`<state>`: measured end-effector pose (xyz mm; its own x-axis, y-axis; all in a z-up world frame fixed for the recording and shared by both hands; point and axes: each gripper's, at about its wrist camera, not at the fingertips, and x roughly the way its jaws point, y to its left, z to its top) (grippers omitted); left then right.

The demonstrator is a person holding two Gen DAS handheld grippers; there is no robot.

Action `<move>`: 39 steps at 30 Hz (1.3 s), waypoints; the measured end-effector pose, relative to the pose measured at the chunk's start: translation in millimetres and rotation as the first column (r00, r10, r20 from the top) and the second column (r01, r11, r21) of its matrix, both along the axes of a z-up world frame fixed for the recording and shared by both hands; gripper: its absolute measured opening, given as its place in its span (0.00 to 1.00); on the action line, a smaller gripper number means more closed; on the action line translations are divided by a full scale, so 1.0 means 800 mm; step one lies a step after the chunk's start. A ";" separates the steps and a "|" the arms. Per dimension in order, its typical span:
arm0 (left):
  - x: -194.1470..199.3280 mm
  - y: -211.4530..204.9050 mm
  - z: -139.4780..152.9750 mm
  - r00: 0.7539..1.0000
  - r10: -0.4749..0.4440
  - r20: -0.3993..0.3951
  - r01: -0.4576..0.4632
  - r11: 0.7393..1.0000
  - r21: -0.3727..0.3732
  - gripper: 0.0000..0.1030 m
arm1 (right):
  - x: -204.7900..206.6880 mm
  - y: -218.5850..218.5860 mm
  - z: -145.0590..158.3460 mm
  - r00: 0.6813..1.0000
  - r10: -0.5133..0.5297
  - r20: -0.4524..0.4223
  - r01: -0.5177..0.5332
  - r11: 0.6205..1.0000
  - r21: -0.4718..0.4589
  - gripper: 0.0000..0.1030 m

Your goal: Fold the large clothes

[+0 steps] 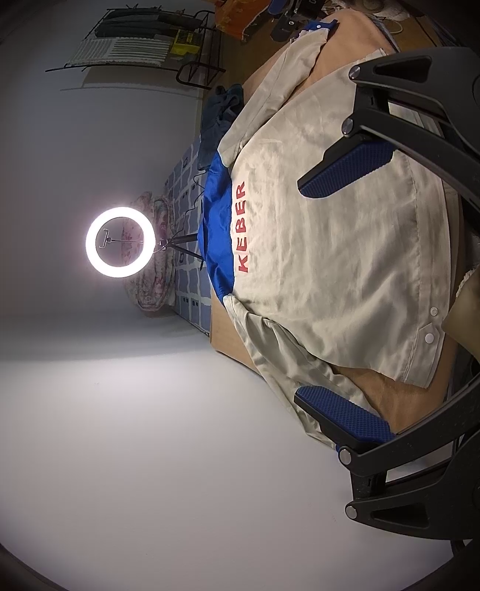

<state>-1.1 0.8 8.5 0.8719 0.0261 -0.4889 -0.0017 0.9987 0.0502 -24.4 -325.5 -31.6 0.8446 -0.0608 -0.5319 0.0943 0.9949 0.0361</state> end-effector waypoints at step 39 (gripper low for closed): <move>-0.018 0.030 -0.003 1.000 -0.017 0.005 0.018 0.998 -0.064 1.00 | 0.043 0.053 0.028 0.983 0.170 -0.062 -0.173 0.984 -0.040 1.00</move>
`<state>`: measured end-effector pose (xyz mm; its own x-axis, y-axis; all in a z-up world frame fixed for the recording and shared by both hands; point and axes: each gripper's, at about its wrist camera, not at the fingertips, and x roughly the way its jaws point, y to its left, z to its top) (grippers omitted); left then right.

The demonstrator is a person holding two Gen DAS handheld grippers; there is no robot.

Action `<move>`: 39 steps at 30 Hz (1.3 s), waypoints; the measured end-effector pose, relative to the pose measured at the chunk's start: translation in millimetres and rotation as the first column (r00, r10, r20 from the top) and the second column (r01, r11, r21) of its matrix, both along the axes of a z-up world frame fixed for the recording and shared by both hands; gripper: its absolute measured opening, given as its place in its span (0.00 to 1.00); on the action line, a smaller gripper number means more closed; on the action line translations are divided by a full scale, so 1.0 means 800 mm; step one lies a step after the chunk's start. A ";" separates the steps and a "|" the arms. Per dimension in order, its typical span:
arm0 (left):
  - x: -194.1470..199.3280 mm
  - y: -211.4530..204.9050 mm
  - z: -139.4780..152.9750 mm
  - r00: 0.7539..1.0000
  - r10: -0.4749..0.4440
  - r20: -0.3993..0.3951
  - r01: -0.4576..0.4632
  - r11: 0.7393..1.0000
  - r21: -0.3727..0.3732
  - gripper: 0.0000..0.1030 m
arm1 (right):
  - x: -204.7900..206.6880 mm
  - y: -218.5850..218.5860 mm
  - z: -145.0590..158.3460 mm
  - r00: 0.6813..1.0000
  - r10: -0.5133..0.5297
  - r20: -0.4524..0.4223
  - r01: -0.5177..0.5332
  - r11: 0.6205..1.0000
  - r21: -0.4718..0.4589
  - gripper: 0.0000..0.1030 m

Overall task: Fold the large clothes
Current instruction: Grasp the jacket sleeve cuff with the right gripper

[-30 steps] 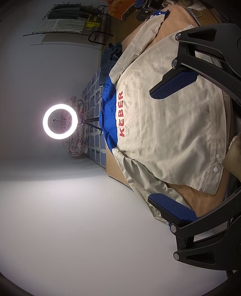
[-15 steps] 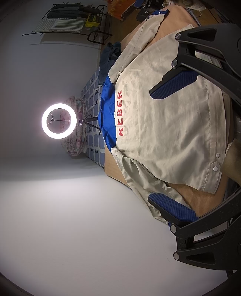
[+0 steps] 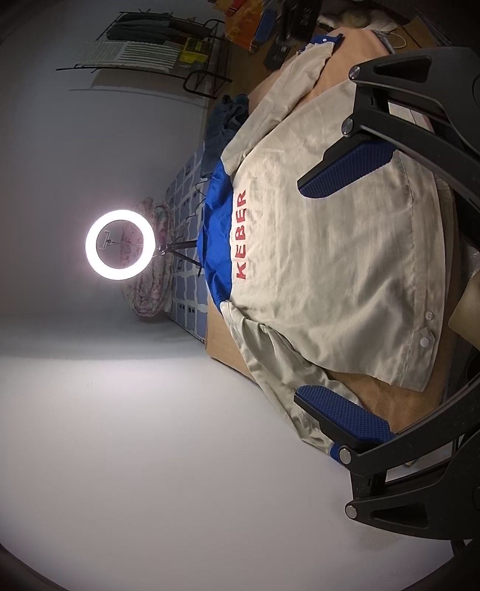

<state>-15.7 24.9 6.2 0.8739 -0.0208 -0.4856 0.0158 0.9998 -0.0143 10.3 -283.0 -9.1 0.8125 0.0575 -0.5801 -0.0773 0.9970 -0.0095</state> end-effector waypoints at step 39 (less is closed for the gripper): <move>-0.051 0.152 -0.071 0.973 0.195 -0.126 -0.209 0.972 -0.110 0.88 | 0.338 0.465 -0.210 0.642 0.495 -0.586 -0.026 0.777 0.628 0.45</move>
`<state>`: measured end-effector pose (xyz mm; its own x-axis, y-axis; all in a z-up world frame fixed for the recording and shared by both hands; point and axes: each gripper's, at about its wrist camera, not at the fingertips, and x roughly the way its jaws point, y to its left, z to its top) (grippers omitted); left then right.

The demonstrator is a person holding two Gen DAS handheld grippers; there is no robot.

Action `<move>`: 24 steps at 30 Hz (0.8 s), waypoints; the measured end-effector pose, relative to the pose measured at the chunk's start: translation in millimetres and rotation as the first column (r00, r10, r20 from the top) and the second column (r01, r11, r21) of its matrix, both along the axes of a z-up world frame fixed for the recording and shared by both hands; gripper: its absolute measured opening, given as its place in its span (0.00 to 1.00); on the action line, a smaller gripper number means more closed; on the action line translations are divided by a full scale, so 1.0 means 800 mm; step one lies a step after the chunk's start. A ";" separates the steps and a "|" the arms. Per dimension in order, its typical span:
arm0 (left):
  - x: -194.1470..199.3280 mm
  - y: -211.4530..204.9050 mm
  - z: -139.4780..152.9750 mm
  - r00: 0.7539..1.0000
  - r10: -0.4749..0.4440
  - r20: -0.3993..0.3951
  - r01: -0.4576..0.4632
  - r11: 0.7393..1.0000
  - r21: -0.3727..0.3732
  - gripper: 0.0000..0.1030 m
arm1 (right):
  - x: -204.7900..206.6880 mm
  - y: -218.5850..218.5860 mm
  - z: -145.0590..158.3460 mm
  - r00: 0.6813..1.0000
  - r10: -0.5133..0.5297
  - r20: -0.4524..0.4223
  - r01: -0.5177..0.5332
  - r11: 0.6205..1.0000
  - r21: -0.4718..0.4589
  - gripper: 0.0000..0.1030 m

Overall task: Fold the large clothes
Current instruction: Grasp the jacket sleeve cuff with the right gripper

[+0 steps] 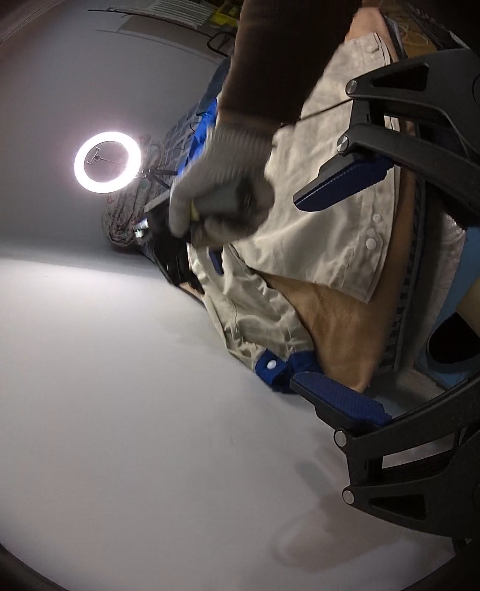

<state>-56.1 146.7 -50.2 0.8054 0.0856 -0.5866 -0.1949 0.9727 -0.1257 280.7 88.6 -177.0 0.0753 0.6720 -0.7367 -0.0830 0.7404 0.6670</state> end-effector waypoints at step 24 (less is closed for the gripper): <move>0.020 0.003 -0.005 1.000 0.018 0.000 -0.018 0.999 -0.029 0.88 | 0.055 0.124 -0.021 0.999 0.036 -0.030 -0.040 0.985 -0.167 0.03</move>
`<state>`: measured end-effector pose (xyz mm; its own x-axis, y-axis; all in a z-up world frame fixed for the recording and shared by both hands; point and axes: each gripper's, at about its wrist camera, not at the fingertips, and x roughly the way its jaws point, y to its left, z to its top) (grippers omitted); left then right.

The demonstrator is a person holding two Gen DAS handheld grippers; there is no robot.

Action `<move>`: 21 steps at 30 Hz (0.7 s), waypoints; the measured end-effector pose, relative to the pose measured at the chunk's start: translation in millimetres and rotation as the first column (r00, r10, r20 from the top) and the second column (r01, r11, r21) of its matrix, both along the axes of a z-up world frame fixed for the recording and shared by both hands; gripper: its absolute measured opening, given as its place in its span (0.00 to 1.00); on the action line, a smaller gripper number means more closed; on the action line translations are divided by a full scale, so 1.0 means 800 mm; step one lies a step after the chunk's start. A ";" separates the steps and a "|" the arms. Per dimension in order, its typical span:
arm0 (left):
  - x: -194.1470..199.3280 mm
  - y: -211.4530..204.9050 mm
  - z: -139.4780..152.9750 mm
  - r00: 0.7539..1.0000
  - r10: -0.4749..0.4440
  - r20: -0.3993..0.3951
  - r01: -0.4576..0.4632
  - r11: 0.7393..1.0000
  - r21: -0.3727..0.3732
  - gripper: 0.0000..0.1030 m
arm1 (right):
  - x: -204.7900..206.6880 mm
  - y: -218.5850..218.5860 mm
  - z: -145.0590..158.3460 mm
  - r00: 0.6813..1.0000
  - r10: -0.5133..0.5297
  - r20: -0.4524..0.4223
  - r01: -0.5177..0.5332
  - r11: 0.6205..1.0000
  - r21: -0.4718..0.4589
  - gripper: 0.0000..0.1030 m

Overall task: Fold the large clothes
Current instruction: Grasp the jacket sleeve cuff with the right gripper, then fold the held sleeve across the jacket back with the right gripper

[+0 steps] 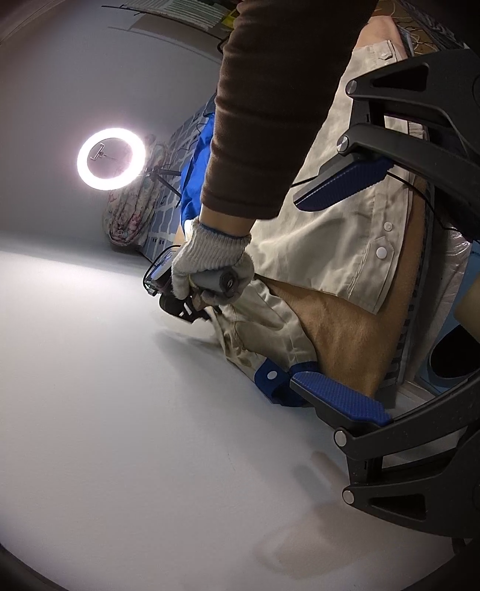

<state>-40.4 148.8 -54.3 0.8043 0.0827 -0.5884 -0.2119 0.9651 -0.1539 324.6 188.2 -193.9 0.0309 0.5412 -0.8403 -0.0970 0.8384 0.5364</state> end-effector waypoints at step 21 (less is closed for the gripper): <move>0.004 -0.016 0.020 0.999 0.004 0.041 -0.008 0.997 0.083 0.88 | -0.146 -0.181 0.103 0.996 -0.010 0.093 -0.010 0.978 0.210 0.00</move>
